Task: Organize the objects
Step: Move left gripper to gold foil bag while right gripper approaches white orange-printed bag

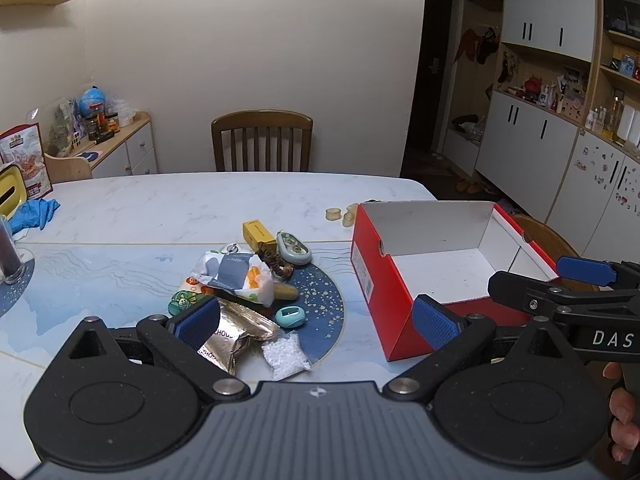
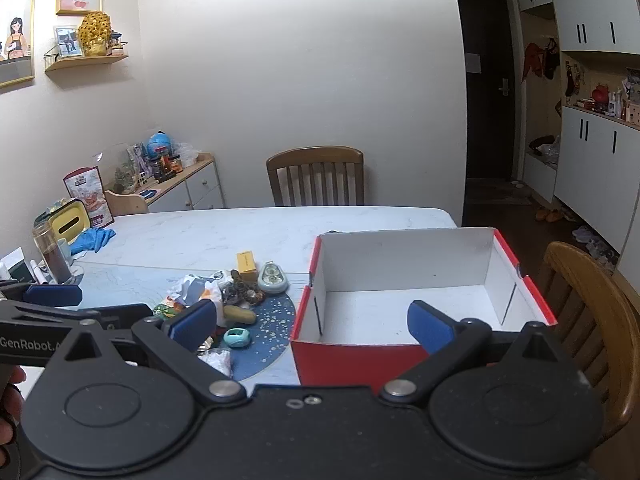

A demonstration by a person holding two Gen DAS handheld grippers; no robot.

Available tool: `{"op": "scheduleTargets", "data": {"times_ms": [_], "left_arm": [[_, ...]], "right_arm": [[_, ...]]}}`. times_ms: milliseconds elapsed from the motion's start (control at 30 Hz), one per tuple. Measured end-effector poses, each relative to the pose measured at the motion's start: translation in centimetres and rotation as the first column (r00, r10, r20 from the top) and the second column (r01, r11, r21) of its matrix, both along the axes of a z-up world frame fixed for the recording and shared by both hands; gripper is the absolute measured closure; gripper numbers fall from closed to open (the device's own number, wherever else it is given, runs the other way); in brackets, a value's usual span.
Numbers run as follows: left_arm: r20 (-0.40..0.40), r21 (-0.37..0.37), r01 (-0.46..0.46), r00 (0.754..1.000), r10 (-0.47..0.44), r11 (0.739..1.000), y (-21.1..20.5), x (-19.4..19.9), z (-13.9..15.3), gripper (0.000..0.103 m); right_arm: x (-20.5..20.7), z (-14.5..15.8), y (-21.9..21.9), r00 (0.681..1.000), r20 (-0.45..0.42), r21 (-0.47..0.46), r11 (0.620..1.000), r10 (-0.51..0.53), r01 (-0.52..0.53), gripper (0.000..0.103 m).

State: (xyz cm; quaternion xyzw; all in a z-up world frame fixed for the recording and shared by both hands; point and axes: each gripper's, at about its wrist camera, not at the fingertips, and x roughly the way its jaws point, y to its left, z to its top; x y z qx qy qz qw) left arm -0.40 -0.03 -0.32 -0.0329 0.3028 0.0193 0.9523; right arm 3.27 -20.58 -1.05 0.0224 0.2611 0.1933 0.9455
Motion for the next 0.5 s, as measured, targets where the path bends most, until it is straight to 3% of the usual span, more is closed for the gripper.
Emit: {"op": "scheduleTargets", "data": {"times_ms": [500], "left_arm": [[-0.012,-0.02,-0.006,1.0,0.006,1.0,2.5,0.9,-0.4,0.0]], "right_arm": [[0.6,-0.3,2.0,1.0,-0.006,-0.014,1.0,0.012,-0.012,0.002]]}}
